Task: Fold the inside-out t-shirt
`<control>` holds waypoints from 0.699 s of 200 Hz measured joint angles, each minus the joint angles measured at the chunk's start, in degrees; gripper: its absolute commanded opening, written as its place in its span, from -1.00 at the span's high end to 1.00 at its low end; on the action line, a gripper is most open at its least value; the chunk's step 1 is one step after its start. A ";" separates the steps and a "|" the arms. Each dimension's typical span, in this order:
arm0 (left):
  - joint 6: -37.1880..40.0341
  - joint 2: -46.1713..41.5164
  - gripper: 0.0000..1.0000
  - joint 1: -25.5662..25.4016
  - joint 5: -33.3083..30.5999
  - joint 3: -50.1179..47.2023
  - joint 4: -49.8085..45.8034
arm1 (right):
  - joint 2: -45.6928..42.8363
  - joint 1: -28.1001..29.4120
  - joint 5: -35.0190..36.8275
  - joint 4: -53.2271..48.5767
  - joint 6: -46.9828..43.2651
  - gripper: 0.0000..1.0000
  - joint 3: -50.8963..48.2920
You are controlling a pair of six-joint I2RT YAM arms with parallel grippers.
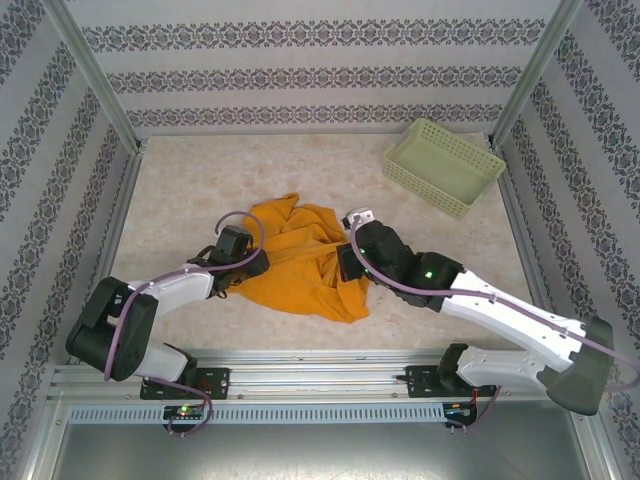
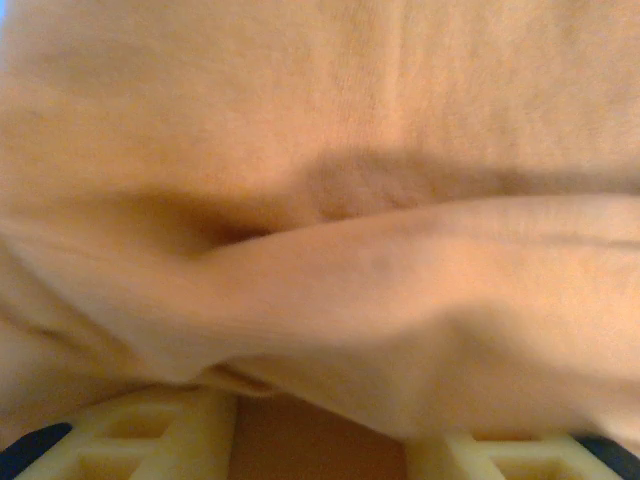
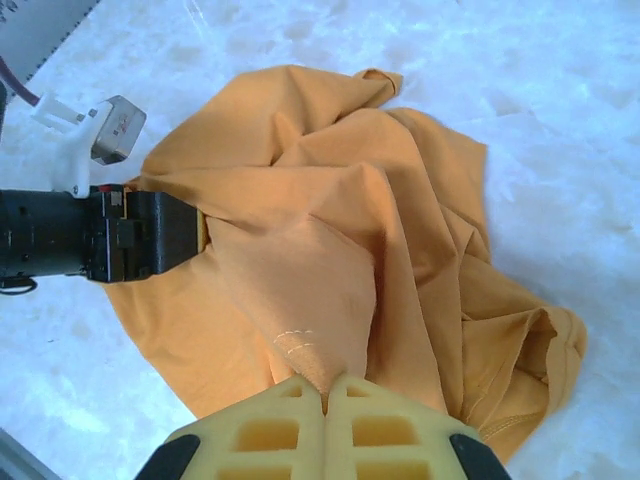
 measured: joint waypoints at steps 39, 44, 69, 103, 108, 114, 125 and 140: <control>2.29 -7.98 -0.07 -3.43 0.26 -0.02 -1.79 | 0.87 -0.70 -1.66 1.03 -0.59 1.00 3.65; 2.75 -9.55 -0.09 -4.66 0.17 -0.02 -1.79 | 1.88 -1.01 -2.23 1.53 -0.61 1.00 4.26; 5.09 -17.51 -0.22 -11.26 0.66 -0.02 -0.85 | 8.57 -2.05 -5.07 4.26 -0.57 1.00 6.73; 6.12 -18.73 -0.35 -14.01 3.26 -0.57 5.44 | 15.69 -2.67 -9.84 6.45 -0.15 1.00 7.76; 6.16 -18.01 -0.36 -14.27 3.74 -0.57 6.27 | 15.98 -2.67 -10.36 6.54 -0.09 1.00 7.76; 6.16 -16.85 -0.38 -14.45 4.28 -0.57 7.43 | 16.06 -2.67 -10.99 6.73 0.09 1.00 7.76; 6.14 -14.62 -0.40 -14.60 5.11 -0.57 9.07 | 16.02 -2.64 -11.85 7.26 0.28 1.00 7.76; 6.14 -11.30 -0.38 -14.71 5.86 -0.55 10.54 | 15.76 -2.62 -12.79 7.93 0.55 1.00 7.74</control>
